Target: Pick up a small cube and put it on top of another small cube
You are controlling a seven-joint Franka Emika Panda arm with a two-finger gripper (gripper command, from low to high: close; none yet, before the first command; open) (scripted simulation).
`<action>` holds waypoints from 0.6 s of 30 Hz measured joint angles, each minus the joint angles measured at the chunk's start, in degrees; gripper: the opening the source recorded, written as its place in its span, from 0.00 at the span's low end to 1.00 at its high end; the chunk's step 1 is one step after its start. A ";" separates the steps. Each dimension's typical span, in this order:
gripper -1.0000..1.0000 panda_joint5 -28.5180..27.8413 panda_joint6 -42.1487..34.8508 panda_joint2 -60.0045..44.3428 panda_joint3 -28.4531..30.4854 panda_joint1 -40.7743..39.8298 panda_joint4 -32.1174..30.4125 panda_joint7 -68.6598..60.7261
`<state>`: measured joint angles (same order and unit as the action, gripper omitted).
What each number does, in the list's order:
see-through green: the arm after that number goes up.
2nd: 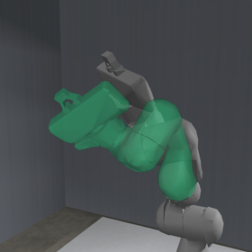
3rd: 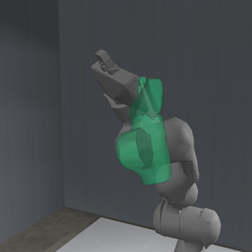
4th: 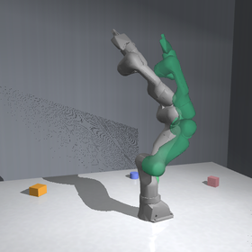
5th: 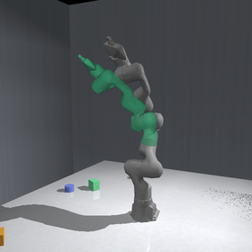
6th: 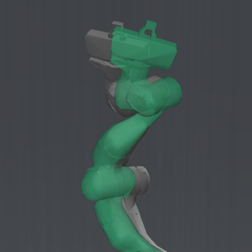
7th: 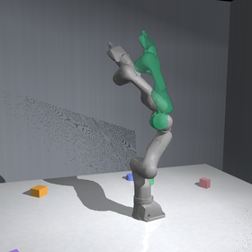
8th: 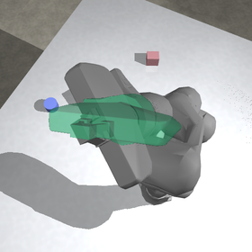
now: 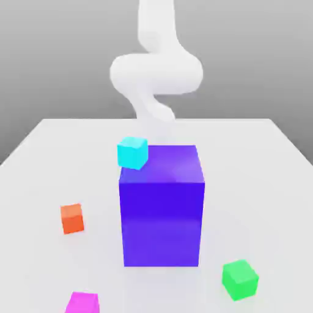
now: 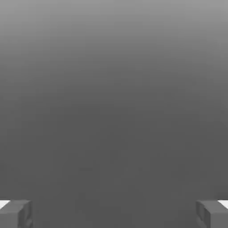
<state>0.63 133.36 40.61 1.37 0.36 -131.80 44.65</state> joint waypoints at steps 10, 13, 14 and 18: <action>0.50 3.31 6.36 -21.10 5.32 0.98 -0.07 -5.34; 0.50 4.52 8.21 -27.34 6.57 0.91 -0.08 -7.08; 0.50 4.96 8.84 -29.43 6.91 0.81 -0.09 -7.68; 0.50 6.54 11.33 -37.75 7.98 -0.01 -0.12 -9.98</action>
<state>7.18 144.69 2.85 9.35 0.35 -131.92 34.67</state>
